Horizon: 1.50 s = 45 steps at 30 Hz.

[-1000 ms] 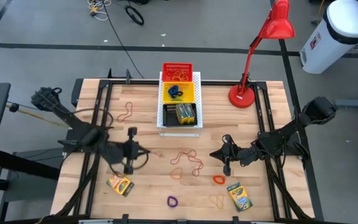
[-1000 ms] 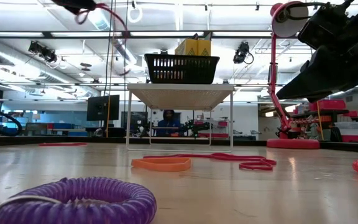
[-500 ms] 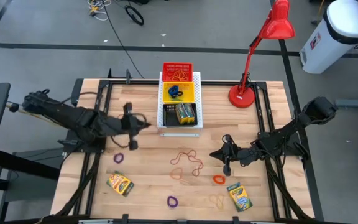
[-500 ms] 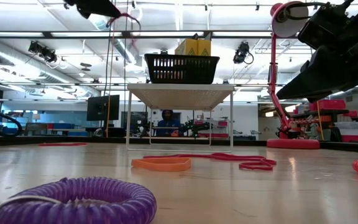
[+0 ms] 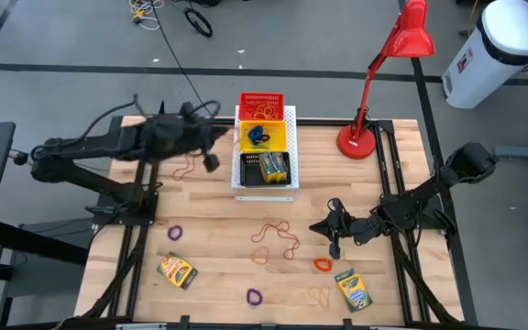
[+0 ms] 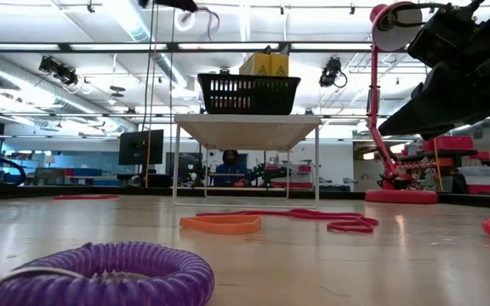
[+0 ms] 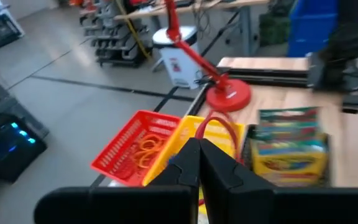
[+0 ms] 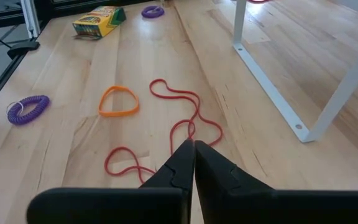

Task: Pick & Place Office Desk Supplies
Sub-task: Put the red rubber band into the red bin on the shelf

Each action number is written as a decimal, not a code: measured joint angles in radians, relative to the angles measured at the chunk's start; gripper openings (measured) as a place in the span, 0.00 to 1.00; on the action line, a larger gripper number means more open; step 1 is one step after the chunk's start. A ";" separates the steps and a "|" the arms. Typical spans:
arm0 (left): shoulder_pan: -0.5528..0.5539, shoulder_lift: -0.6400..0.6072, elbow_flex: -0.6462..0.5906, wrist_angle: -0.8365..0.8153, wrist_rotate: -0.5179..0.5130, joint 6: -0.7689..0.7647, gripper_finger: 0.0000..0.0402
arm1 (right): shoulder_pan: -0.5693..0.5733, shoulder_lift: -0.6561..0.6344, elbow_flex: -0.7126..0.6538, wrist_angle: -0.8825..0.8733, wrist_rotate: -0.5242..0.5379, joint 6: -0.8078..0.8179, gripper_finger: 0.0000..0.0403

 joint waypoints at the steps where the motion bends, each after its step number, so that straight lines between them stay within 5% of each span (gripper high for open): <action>1: 0.037 0.021 0.014 0.000 0.022 0.007 0.01 | 0.000 0.000 0.000 0.000 0.000 0.000 0.06; 11: 0.390 0.278 0.127 0.008 0.238 0.099 0.01 | 0.000 0.000 0.000 0.000 0.003 0.000 0.06; 18: 0.537 0.451 0.270 0.010 0.331 0.101 0.01 | 0.000 0.000 0.000 0.000 0.002 0.000 0.06; 33: 0.559 0.609 0.354 -0.052 0.492 0.072 0.04 | 0.000 0.000 0.000 0.000 -0.002 0.000 0.06; 45: 0.523 0.565 0.354 -0.068 0.528 0.117 0.36 | 0.000 0.000 0.000 0.000 -0.001 0.000 0.06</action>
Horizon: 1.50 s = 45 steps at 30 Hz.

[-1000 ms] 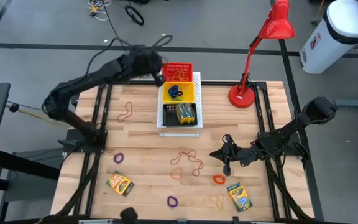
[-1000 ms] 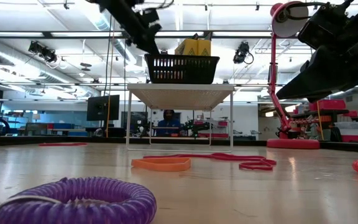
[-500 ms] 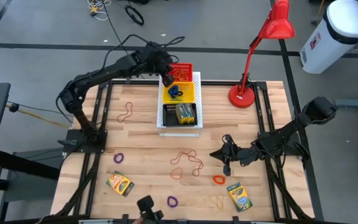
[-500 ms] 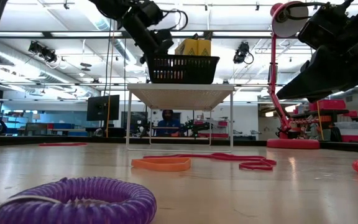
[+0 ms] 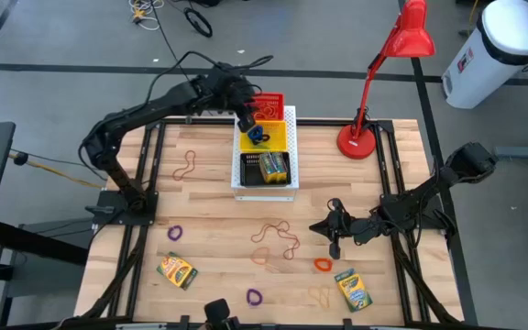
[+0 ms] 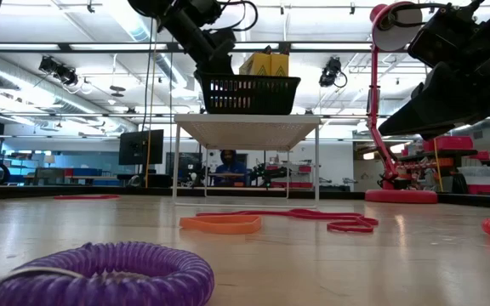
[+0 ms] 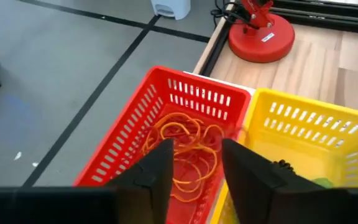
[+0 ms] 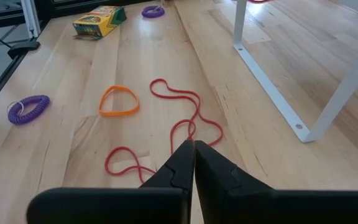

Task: Pick & Place Office Desk Supplies
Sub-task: Put the red rubber band into the red bin on the shelf

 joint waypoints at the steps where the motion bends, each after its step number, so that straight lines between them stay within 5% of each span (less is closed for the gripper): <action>1: 0.000 -0.002 0.000 -0.005 0.001 0.003 0.37 | 0.000 0.000 0.000 0.000 0.000 0.000 0.06; 9: -0.006 -0.010 0.001 -0.117 -0.026 0.075 0.37 | 0.000 0.000 0.000 0.000 0.000 0.000 0.06; 17: 0.018 -0.128 -0.096 -0.112 0.051 0.079 0.16 | 0.000 0.000 0.000 0.000 0.001 0.000 0.06; 24: 0.016 -0.350 -0.458 0.239 0.125 0.052 0.03 | 0.000 0.000 0.000 0.000 0.004 0.000 0.06; 33: 0.013 -0.639 -0.913 0.658 0.302 -0.036 0.05 | 0.000 0.000 0.000 0.000 0.003 0.000 0.06; 45: 0.013 -0.709 -1.404 1.494 0.403 -0.227 0.03 | -0.033 0.000 0.000 0.017 0.019 -0.205 0.06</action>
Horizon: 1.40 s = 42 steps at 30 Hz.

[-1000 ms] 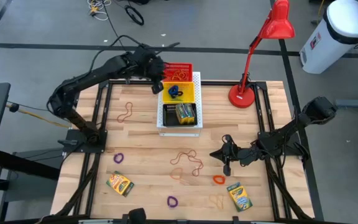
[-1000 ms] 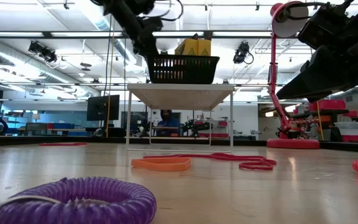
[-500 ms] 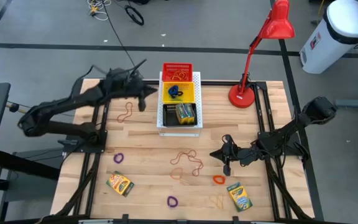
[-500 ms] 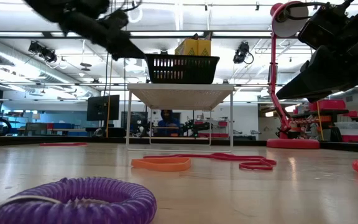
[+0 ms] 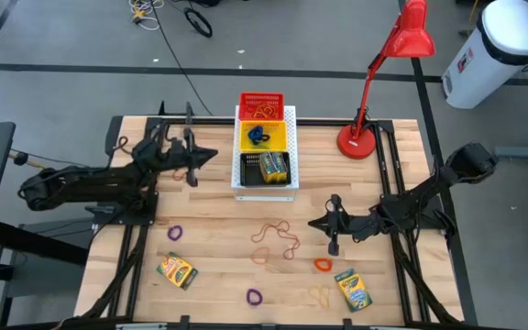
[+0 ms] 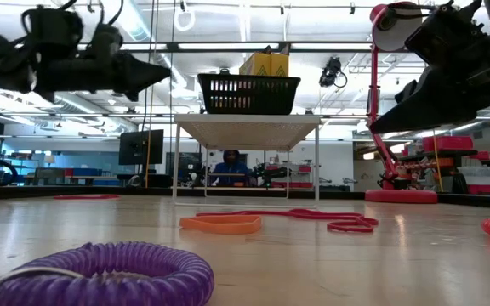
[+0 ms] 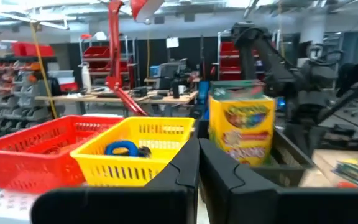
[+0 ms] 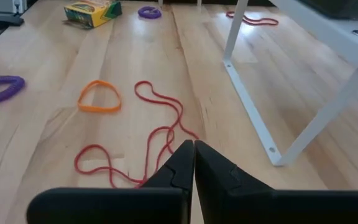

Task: Pick & Place Office Desk Supplies
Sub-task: Put the red rubber band into the red bin on the shelf

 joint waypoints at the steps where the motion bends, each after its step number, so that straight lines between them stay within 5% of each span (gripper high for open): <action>1: 0.000 0.000 -0.023 0.033 0.011 0.000 0.03 | -0.001 0.000 0.000 0.003 0.000 0.000 0.06; 15: 0.000 0.001 -0.111 0.055 0.070 0.018 0.03 | -0.036 0.000 0.000 0.315 0.002 0.056 0.06; 24: 0.000 0.001 -0.111 0.052 0.069 0.019 0.03 | -0.025 0.000 0.002 0.293 -0.021 0.089 0.02; 30: 0.000 0.001 -0.111 0.052 0.069 0.021 0.03 | 0.076 0.039 0.178 -0.157 0.081 0.306 0.02; 35: 0.000 0.002 -0.111 0.052 0.069 0.021 0.03 | 0.101 0.208 0.395 -0.427 0.087 0.406 0.03; 42: 0.000 0.002 -0.111 0.053 0.068 0.021 0.03 | 0.102 0.421 0.670 -0.734 -0.163 0.476 0.22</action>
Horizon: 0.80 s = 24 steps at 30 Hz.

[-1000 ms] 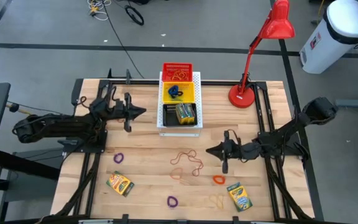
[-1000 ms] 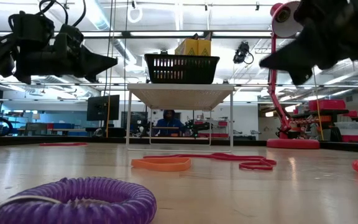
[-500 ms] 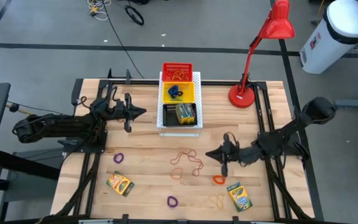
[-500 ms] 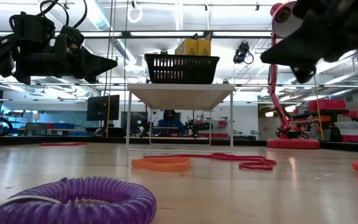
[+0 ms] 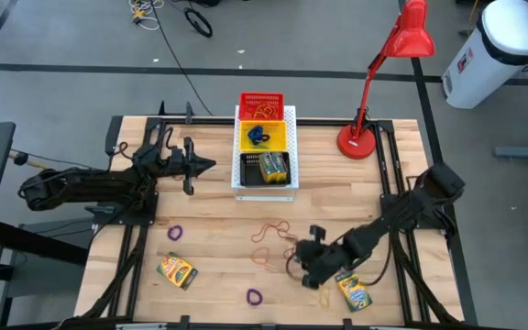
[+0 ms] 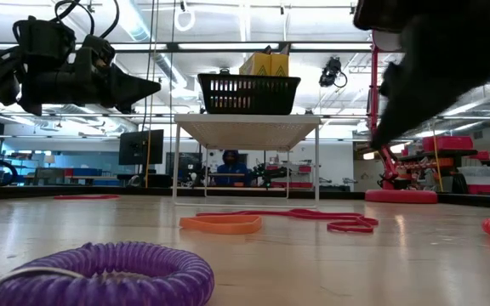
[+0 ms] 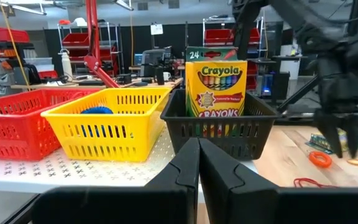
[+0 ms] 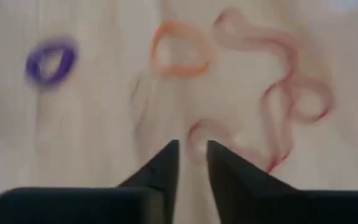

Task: Pick & Place Office Desk Supplies
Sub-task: Put the red rubber band into the red bin on the shelf

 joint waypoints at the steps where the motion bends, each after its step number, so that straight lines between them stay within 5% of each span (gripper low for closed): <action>1: 0.000 0.000 0.000 -0.005 0.000 0.000 0.03 | 0.009 0.019 0.038 -0.056 -0.031 0.002 0.27; 4: 0.000 0.000 0.000 -0.005 0.000 0.000 0.03 | 0.042 0.067 0.150 -0.190 -0.057 0.002 0.38; 10: 0.000 0.000 0.000 -0.007 0.000 0.000 0.03 | 0.031 0.126 0.231 -0.317 0.054 0.024 0.50; 15: 0.000 0.000 0.000 -0.007 0.000 0.000 0.03 | -0.087 0.128 0.140 -0.247 0.023 0.147 0.51; 24: 0.000 0.000 0.000 -0.008 0.000 0.000 0.03 | -0.208 0.126 -0.024 -0.024 -0.067 0.094 0.47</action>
